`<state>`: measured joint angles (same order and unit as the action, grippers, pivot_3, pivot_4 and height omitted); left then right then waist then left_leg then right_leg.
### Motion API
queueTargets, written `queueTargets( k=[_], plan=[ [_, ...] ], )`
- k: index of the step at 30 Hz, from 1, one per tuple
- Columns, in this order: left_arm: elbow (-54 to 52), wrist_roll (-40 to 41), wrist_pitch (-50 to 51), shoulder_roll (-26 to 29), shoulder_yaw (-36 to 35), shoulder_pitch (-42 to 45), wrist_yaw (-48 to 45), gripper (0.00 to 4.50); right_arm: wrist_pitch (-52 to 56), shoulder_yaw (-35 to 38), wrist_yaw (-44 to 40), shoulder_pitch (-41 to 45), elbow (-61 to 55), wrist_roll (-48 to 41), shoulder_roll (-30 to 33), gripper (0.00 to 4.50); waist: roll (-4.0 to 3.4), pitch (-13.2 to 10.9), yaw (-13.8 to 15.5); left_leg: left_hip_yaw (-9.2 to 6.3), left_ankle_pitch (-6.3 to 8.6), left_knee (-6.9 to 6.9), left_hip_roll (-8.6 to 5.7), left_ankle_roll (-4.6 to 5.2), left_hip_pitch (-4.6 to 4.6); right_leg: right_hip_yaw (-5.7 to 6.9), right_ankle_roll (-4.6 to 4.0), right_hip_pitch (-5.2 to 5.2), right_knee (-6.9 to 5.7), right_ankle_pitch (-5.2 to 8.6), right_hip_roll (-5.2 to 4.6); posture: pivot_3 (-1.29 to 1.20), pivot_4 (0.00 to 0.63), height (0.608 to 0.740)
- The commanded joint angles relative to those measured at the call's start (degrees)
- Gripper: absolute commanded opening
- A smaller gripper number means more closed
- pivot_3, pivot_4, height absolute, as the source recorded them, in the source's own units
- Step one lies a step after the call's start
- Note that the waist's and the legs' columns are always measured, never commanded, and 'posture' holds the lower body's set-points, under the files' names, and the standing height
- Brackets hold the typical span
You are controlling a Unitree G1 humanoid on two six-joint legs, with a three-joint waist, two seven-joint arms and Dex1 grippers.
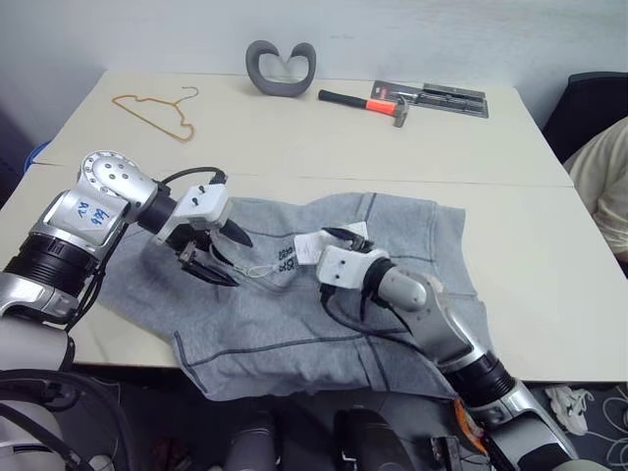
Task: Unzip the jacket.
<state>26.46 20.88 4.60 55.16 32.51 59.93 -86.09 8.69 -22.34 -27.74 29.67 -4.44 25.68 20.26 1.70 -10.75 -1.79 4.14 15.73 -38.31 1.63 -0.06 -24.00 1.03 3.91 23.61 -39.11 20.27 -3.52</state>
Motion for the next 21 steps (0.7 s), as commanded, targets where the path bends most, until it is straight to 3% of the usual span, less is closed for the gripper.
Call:
queueTargets(
  k=[1,21],
  plan=[
    [0.44,-0.83,-1.11,0.24,-2.25,-0.20,-6.41,4.16,-0.38,1.24,0.60,0.07,-3.43,0.85,0.61,1.59,0.00,0.00,-0.02,0.00,0.00,0.00,0.00,0.00,0.00,0.00,0.00,0.00,0.00,0.00,0.00,0.00,0.150,0.740],
    [2.55,-4.35,-2.32,-2.79,-5.61,-0.92,-6.41,4.16,-10.30,-4.28,5.85,7.61,14.50,3.40,-6.73,1.59,0.00,0.00,-0.30,0.01,-0.01,-0.01,0.00,-0.01,0.00,-0.01,0.00,0.02,-0.04,0.00,0.00,0.00,0.150,0.740]
  ],
)
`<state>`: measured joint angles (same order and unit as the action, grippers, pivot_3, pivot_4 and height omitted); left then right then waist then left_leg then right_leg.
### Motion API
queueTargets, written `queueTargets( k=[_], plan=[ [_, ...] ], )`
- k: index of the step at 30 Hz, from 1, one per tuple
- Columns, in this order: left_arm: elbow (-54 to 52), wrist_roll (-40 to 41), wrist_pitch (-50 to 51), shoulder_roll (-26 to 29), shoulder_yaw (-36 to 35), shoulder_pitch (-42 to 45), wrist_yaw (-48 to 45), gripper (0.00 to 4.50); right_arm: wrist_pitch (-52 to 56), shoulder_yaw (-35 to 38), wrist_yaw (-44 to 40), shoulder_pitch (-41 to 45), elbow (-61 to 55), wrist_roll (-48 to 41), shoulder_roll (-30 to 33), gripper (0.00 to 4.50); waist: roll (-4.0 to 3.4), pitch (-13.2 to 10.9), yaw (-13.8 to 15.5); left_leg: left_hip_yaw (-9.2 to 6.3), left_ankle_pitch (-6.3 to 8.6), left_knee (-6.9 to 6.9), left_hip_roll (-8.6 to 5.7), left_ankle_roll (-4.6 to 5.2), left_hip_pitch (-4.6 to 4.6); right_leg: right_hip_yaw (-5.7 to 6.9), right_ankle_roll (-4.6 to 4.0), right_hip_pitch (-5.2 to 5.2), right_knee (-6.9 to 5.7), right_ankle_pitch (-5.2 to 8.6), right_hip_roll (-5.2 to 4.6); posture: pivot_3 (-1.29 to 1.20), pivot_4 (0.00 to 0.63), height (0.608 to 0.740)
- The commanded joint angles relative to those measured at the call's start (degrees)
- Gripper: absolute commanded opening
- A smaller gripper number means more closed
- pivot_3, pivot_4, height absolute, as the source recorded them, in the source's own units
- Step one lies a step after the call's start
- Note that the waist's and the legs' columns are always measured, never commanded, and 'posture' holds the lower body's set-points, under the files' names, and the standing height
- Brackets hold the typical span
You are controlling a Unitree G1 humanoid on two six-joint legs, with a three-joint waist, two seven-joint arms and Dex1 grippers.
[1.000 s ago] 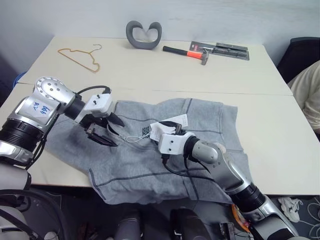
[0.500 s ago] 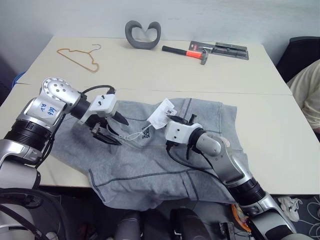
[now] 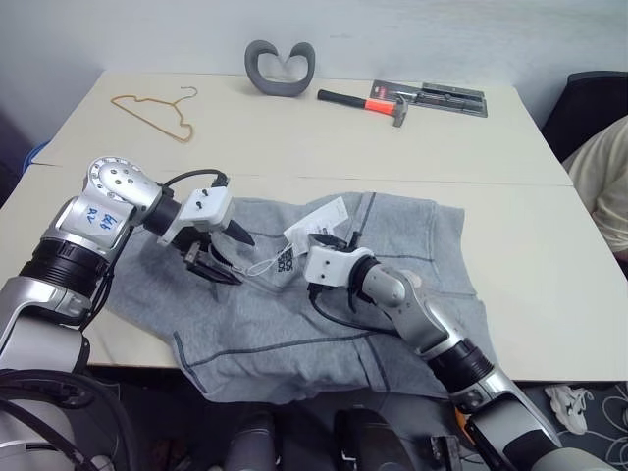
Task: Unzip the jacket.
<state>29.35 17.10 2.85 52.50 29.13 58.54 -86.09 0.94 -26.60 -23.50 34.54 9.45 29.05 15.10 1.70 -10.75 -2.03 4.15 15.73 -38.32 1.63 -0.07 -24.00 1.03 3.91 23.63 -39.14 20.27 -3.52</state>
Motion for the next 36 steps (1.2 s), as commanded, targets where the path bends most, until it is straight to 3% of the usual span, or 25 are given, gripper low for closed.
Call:
queueTargets(
  k=[1,6,12,15,18,27,32,36],
  plan=[
    [-0.30,-0.78,-0.61,-0.23,-2.37,0.42,-6.41,4.16,-3.06,0.08,2.08,3.41,1.37,0.10,-1.96,1.59,0.00,0.00,-0.12,0.00,0.00,0.00,0.00,0.00,0.00,0.00,0.00,0.00,-0.02,0.00,0.00,0.00,0.150,0.740],
    [0.19,-2.46,-1.61,-0.93,-3.15,-0.14,-6.41,4.16,-4.33,1.57,4.58,5.58,3.10,-0.69,-3.93,1.59,0.00,0.00,-0.21,0.00,-0.01,0.00,0.01,-0.02,0.00,0.00,0.00,0.01,-0.04,0.00,0.00,0.00,0.150,0.740],
    [0.98,-3.42,-1.64,-1.65,-4.52,0.19,-6.41,4.16,-3.10,1.80,1.19,2.06,-0.47,-2.82,-2.84,1.59,0.00,0.00,-0.04,0.00,-0.01,0.00,0.00,-0.01,-0.01,0.01,0.00,0.01,-0.03,0.00,-0.01,0.00,0.150,0.740],
    [1.40,-3.79,-1.66,-1.85,-5.04,0.29,-6.41,4.16,-3.58,1.46,1.23,1.18,0.04,-2.11,-2.12,2.17,0.00,0.00,-0.07,0.00,-0.01,0.00,0.00,-0.01,-0.01,0.00,0.00,0.01,-0.02,0.00,-0.01,0.00,0.150,0.740],
    [1.24,-4.00,-1.44,-1.94,-5.53,0.25,-6.41,4.16,-4.33,0.30,3.11,2.61,2.60,0.89,-1.69,3.09,0.00,0.00,-0.15,0.00,-0.01,-0.01,0.00,-0.01,0.00,0.00,0.00,0.01,-0.06,0.00,-0.01,0.00,0.150,0.740],
    [0.90,-4.03,-0.75,-2.06,-6.14,0.67,-6.41,4.16,-8.25,0.70,10.77,9.23,13.94,2.37,-5.19,3.09,0.00,0.00,-0.59,0.00,-0.02,-0.01,0.01,-0.04,0.01,0.00,0.00,0.02,-0.08,0.00,-0.01,0.00,0.150,0.740],
    [0.95,-4.33,-1.01,-2.03,-6.42,0.54,-6.41,4.16,-10.25,1.75,12.82,10.71,14.32,1.24,-6.38,3.09,0.00,0.00,-1.09,0.00,-0.04,0.01,0.01,-0.07,0.00,0.00,0.00,0.03,-0.10,0.00,0.00,0.00,0.150,0.740],
    [1.14,-5.02,-1.57,-2.37,-6.87,-0.15,-6.19,4.16,-12.36,0.41,12.25,9.90,14.91,1.84,-5.63,2.18,0.00,0.00,-1.15,-0.01,-0.05,0.02,0.02,-0.09,0.01,0.00,0.00,0.05,-0.12,0.00,0.00,0.00,0.150,0.740]
  ],
)
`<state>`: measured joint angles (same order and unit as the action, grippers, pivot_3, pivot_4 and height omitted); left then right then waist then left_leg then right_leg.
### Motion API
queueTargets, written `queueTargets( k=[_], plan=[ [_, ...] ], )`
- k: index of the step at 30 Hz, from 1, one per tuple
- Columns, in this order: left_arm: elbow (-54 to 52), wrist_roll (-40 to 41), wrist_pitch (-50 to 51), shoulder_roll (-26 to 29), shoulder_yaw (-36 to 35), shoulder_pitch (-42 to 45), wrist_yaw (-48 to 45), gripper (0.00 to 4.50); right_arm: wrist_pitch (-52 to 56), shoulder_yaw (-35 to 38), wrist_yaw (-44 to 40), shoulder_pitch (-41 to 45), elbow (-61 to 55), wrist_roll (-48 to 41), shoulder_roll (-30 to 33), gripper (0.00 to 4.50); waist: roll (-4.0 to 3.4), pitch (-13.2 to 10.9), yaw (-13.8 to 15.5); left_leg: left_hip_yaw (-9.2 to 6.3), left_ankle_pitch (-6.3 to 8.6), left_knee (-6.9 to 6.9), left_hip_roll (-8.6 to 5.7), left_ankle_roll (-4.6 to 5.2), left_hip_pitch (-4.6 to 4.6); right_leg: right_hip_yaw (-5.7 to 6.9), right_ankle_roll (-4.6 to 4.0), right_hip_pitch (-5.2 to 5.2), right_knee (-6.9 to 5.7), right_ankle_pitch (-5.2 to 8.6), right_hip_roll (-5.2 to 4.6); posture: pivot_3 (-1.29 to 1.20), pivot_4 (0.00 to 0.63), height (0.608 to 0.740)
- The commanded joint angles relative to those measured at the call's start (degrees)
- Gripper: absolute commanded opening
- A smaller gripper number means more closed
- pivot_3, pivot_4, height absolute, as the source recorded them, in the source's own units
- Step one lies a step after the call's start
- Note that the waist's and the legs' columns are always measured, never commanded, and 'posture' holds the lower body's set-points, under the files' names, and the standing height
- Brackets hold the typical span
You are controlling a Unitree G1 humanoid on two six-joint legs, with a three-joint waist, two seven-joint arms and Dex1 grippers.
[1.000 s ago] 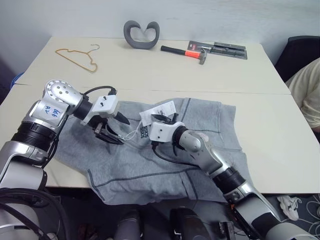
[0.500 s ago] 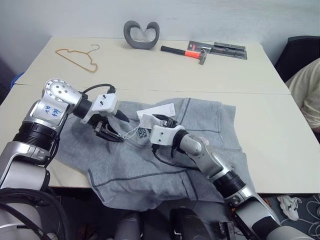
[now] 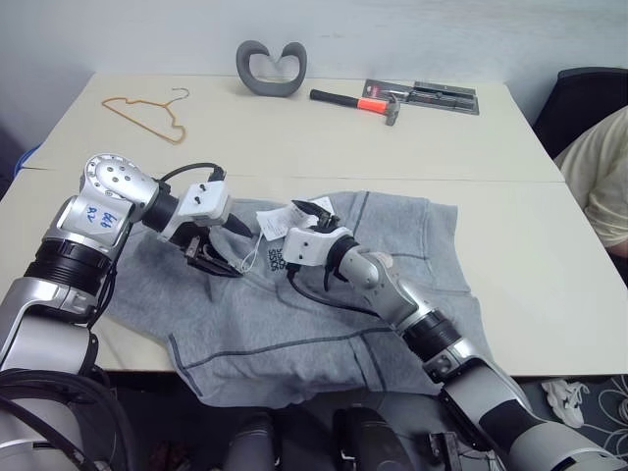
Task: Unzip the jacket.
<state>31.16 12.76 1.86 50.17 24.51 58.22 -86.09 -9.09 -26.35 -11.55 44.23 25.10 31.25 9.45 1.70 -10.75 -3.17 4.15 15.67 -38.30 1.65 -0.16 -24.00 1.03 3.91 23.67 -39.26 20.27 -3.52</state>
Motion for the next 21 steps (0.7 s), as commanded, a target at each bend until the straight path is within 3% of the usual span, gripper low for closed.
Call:
queueTargets(
  k=[1,6,13,21],
  plan=[
    [-0.74,-0.82,-0.64,-0.12,-2.33,-0.09,-6.06,4.16,-2.76,-0.19,0.16,0.07,-0.20,-0.24,0.04,1.78,0.00,0.00,-0.02,0.00,0.00,0.00,0.00,0.00,0.00,0.00,0.00,0.00,0.00,0.00,0.00,0.00,0.150,0.740],
    [-0.77,-1.20,-0.23,-0.42,-3.30,-1.38,-5.30,4.16,-4.10,-0.85,0.58,0.17,2.20,0.18,-0.77,0.07,0.00,0.00,-0.01,0.00,0.00,0.00,0.00,0.00,0.00,0.00,0.00,0.00,-0.01,0.00,0.00,0.00,0.150,0.740],
    [1.41,-2.59,-1.60,-0.83,-5.45,-6.24,-1.67,4.16,-2.45,1.90,-1.42,-2.95,-0.87,-2.45,0.26,0.03,0.00,0.00,-0.04,0.00,-0.01,0.02,0.01,-0.02,0.03,-0.01,0.00,0.00,-0.03,0.00,0.00,0.00,0.150,0.740],
    [13.19,-10.49,-12.99,-5.81,-5.98,-11.22,7.44,4.16,8.96,9.29,-8.91,-15.38,-22.88,-9.60,3.83,0.03,0.00,0.05,0.84,-0.01,0.01,-0.02,-0.01,0.02,0.03,-0.03,0.00,-0.05,0.00,0.00,-0.04,0.00,0.150,0.740]
  ],
)
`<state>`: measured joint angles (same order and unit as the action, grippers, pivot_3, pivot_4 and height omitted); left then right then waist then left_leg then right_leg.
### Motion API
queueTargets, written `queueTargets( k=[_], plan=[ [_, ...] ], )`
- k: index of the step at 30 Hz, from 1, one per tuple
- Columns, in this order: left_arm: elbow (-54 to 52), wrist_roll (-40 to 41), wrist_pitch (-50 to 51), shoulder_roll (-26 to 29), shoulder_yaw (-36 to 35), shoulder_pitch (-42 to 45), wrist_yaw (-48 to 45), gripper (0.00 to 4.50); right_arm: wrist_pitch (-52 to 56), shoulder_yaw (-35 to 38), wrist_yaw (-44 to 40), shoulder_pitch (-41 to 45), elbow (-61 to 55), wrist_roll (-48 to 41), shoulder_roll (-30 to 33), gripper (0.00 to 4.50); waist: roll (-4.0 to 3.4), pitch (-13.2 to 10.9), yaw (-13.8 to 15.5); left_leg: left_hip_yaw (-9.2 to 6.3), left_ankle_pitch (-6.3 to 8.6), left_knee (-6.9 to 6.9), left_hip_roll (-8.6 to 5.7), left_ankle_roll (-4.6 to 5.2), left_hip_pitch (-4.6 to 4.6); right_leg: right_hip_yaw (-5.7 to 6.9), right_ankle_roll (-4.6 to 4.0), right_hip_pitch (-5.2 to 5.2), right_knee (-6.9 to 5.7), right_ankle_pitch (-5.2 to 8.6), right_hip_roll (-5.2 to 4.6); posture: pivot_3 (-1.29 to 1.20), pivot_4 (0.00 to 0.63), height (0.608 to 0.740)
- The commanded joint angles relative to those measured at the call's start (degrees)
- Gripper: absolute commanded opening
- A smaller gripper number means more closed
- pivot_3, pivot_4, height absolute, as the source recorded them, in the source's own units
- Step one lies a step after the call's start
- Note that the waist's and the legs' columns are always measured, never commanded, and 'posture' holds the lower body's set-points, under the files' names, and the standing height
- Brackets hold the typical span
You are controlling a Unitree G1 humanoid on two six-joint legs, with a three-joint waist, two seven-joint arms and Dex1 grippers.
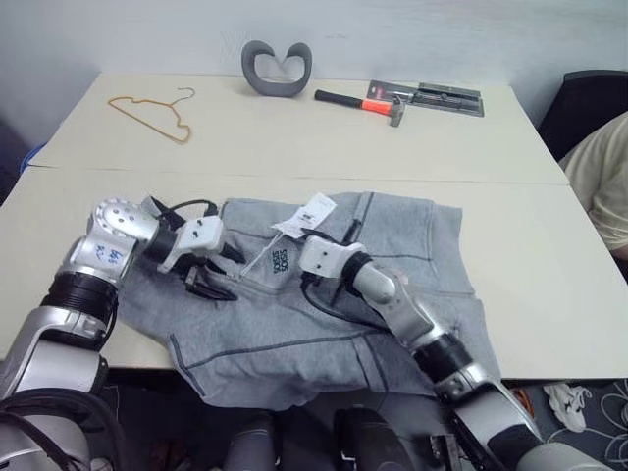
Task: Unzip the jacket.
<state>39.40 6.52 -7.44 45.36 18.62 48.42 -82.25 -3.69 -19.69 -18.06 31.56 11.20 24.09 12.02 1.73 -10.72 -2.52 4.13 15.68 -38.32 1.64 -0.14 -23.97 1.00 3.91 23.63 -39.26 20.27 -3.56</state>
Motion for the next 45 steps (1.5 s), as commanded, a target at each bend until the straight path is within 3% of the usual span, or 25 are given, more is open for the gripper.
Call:
queueTargets(
  k=[1,8,20,24,30,34,40,45],
  plan=[
    [7.08,-5.25,-5.04,-1.92,-0.13,-1.39,5.23,4.16,5.00,3.21,-3.03,-4.16,-11.39,-2.78,1.76,0.03,-0.08,0.06,0.50,0.01,0.00,0.01,-0.01,0.01,0.06,-0.01,0.00,-0.05,0.00,0.00,-0.01,0.00,0.150,0.740],
    [18.43,-7.84,-8.64,-6.73,-2.29,1.56,11.64,4.16,14.11,9.17,-2.92,-11.44,-21.76,-5.00,3.22,0.03,-0.39,0.27,1.16,0.01,0.35,0.42,-0.06,0.50,2.11,0.06,-0.03,-2.13,0.67,0.02,-0.07,0.00,0.150,0.740],
    [23.12,-9.65,-10.61,-7.16,-3.45,2.21,11.97,4.16,21.24,13.51,-3.58,-20.97,-39.45,-8.60,5.14,0.03,-0.43,0.32,1.43,-0.04,0.38,0.44,-0.10,0.51,2.12,0.06,-0.03,-2.15,0.66,0.02,-0.13,0.00,0.150,0.740],
    [21.70,-7.42,-9.09,-6.89,-5.40,3.74,9.88,4.16,20.74,11.27,-3.88,-19.20,-37.35,-8.29,6.18,0.03,-0.43,0.33,1.32,-0.06,0.38,0.46,-0.10,0.51,2.12,0.08,-0.03,-2.15,0.68,0.02,-0.13,0.00,0.150,0.740],
    [8.14,-0.09,1.07,-2.17,-10.07,7.22,-4.18,4.16,17.22,6.25,-4.12,-13.00,-29.26,-6.57,6.00,0.03,-0.19,0.20,0.69,-0.14,0.33,0.45,-0.02,0.43,1.55,0.15,-0.04,-1.58,0.63,0.01,0.00,0.00,0.150,0.740],
    [0.86,1.63,3.13,1.25,-10.06,5.92,-9.74,3.28,15.49,5.46,-4.17,-11.55,-26.79,-6.28,5.97,0.00,-0.19,0.20,0.68,-0.09,0.08,0.45,0.03,0.02,0.80,0.09,-0.04,-0.83,0.40,0.02,0.05,0.00,0.150,0.740],
    [-5.61,4.33,1.37,7.45,-0.73,4.93,-10.25,1.56,14.35,5.66,-4.52,-11.05,-25.62,-6.17,6.31,0.00,-0.18,0.20,0.63,-0.05,0.17,0.44,0.00,0.18,0.76,0.03,-0.04,-0.88,0.62,0.02,-0.02,0.00,0.150,0.740],
    [-2.38,3.42,-2.83,4.75,3.46,8.54,-10.25,1.56,14.17,6.00,-4.76,-11.39,-25.61,-6.31,7.07,0.00,-0.18,0.20,1.07,-0.08,0.22,0.40,-0.03,0.28,0.78,0.07,-0.04,-0.91,0.73,0.02,-0.02,0.00,0.150,0.740]
  ],
)
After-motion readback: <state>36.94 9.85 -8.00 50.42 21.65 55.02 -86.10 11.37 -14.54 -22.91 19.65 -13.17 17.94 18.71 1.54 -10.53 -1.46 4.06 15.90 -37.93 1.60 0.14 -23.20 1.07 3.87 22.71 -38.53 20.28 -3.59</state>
